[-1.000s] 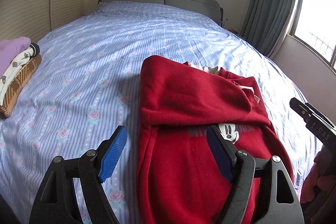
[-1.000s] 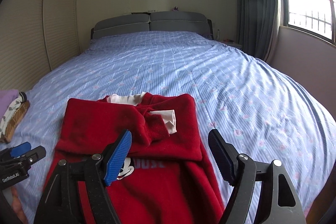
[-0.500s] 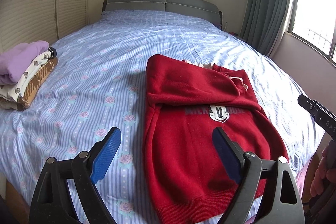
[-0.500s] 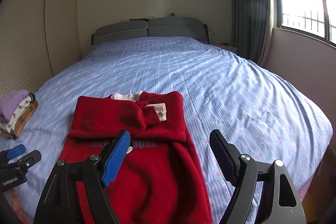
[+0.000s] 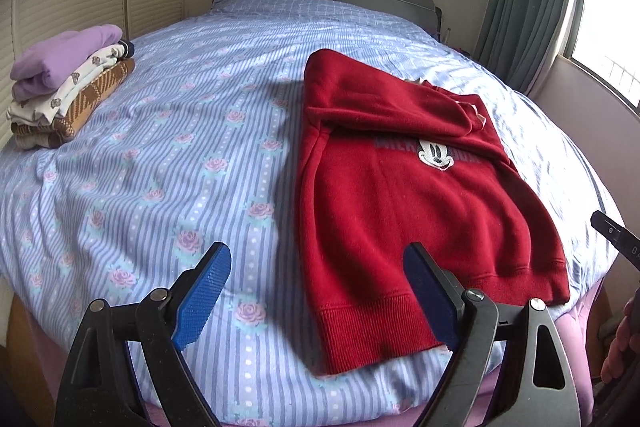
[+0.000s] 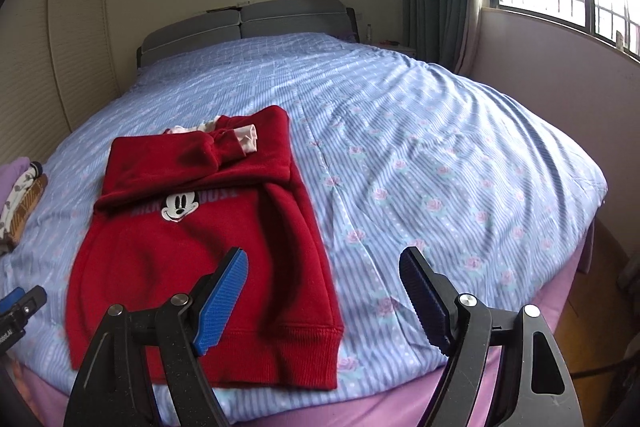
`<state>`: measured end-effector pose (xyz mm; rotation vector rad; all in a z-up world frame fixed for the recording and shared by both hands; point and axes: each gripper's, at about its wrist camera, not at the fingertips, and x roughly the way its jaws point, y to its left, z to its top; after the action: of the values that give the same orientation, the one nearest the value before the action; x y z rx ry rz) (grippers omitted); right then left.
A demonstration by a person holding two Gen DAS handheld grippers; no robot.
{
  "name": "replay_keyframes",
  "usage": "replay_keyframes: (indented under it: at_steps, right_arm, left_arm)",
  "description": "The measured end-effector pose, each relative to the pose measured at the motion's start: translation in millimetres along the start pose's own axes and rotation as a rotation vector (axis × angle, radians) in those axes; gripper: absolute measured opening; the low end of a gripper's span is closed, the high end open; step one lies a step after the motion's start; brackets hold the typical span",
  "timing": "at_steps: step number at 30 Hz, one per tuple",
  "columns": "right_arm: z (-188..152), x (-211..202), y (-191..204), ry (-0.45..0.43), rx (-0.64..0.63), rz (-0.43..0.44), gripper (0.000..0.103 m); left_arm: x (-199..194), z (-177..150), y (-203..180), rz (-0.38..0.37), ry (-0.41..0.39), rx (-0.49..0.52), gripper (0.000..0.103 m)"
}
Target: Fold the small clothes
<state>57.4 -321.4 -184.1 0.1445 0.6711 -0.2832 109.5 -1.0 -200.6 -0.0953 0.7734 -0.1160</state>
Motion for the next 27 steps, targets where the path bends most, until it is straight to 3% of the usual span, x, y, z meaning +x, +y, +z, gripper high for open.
replay_keyframes:
  at_steps: [7,14,18,23,27]
  right_arm:
    - [-28,13,-3,0.091,0.003,-0.028,0.078]
    - [-33,23,3,0.135,-0.024,-0.022,0.078]
    - [-36,31,3,0.177,-0.024,-0.011,0.076]
    - [-42,47,-4,0.276,0.015,0.021,0.059]
    - [-47,56,-8,0.321,0.051,0.053,0.057]
  left_arm:
    - [19,-25,12,0.008,0.066,-0.026,0.074]
    - [33,-30,21,-0.019,0.137,-0.075,0.072]
    - [37,-34,15,-0.054,0.161,-0.065,0.059]
    - [43,-40,7,-0.070,0.195,-0.050,0.053]
    - [47,-43,6,-0.075,0.213,-0.060,0.053]
